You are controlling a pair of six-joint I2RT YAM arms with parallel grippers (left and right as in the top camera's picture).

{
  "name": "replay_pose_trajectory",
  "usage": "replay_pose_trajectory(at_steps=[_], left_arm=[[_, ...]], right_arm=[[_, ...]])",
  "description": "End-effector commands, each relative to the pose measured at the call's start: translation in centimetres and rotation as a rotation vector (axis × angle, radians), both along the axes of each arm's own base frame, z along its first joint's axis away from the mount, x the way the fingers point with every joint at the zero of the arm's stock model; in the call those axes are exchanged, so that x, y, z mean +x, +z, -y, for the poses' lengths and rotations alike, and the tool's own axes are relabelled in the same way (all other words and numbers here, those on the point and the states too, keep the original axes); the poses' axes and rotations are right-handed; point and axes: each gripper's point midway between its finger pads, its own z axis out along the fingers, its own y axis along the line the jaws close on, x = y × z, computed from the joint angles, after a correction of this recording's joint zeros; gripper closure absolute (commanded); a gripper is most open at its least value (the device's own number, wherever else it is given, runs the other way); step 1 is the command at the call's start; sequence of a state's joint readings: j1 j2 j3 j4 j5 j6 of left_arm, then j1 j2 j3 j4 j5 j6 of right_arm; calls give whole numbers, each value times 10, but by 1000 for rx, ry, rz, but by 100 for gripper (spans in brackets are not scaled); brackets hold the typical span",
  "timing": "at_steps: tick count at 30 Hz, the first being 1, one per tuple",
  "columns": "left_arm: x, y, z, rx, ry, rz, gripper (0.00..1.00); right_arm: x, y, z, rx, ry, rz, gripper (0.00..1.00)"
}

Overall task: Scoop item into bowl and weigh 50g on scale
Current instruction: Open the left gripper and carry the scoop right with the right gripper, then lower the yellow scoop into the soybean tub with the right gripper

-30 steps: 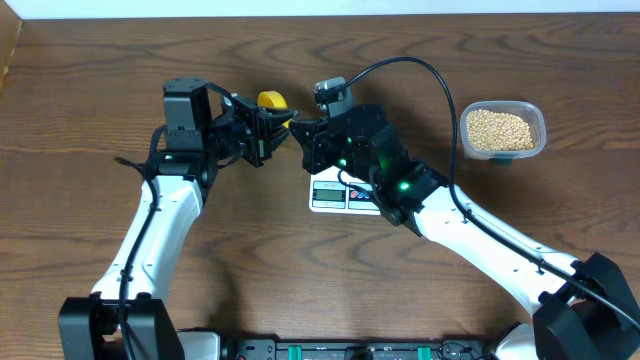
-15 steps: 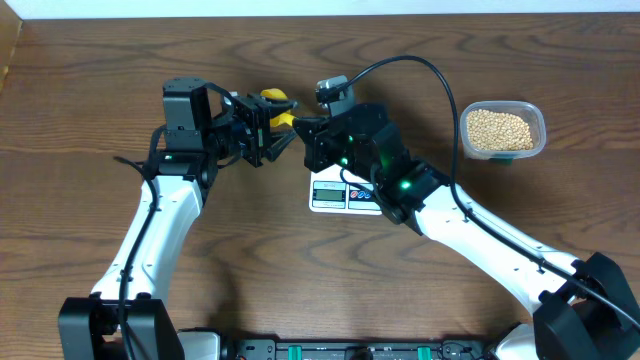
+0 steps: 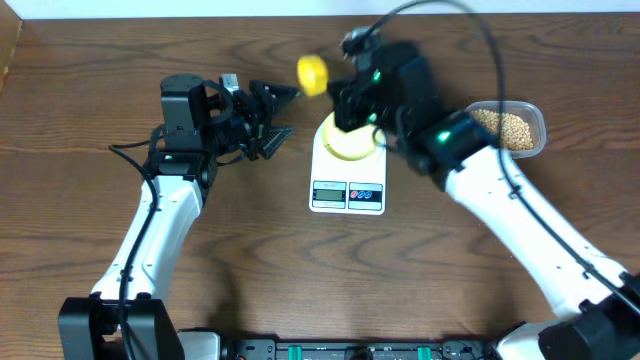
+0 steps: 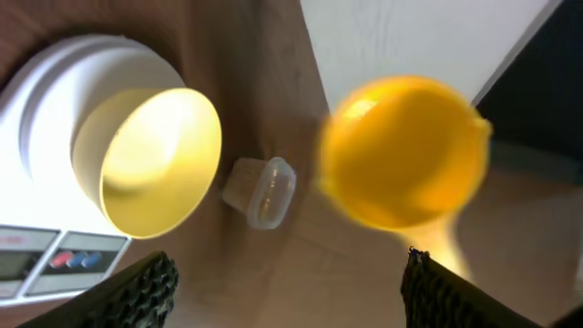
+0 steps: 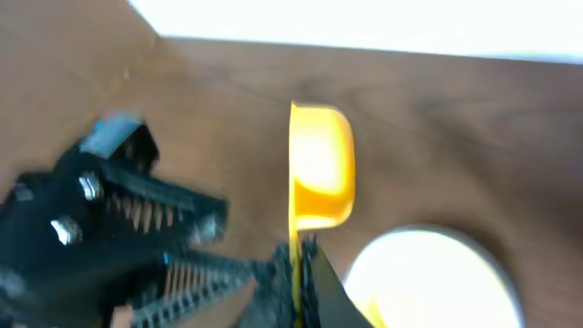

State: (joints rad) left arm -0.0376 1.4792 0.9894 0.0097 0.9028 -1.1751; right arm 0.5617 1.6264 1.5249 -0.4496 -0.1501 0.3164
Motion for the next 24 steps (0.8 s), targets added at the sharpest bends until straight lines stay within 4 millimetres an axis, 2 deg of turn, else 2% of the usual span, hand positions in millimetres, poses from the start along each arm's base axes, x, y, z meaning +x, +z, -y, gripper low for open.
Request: replay_pose_trajectory(at_steps=[1, 4, 5, 11, 12, 13, 15, 19, 24], left_arm=[[6, 15, -1, 92, -45, 177, 20], [11, 17, -4, 155, -45, 261, 20], [14, 16, -7, 184, -34, 279, 20], [23, 10, -18, 263, 20, 303, 18], [24, 10, -19, 269, 28, 303, 5], [25, 10, -20, 273, 33, 302, 2], [26, 9, -21, 278, 40, 301, 2], [25, 9, -21, 278, 39, 297, 2], [25, 8, -21, 278, 39, 294, 3]], right_arm=[[16, 28, 34, -78, -43, 65, 99], [20, 28, 75, -157, -127, 13, 99], [20, 26, 95, -191, -164, -20, 99], [15, 6, 190, -260, -349, -204, 99], [14, 2, 205, -266, -380, -232, 99], [12, -2, 219, -273, -406, -258, 99], [7, -8, 245, -290, -449, -301, 99], [-4, -17, 286, -316, -515, -367, 99], [-11, -21, 325, -322, -587, -401, 99]])
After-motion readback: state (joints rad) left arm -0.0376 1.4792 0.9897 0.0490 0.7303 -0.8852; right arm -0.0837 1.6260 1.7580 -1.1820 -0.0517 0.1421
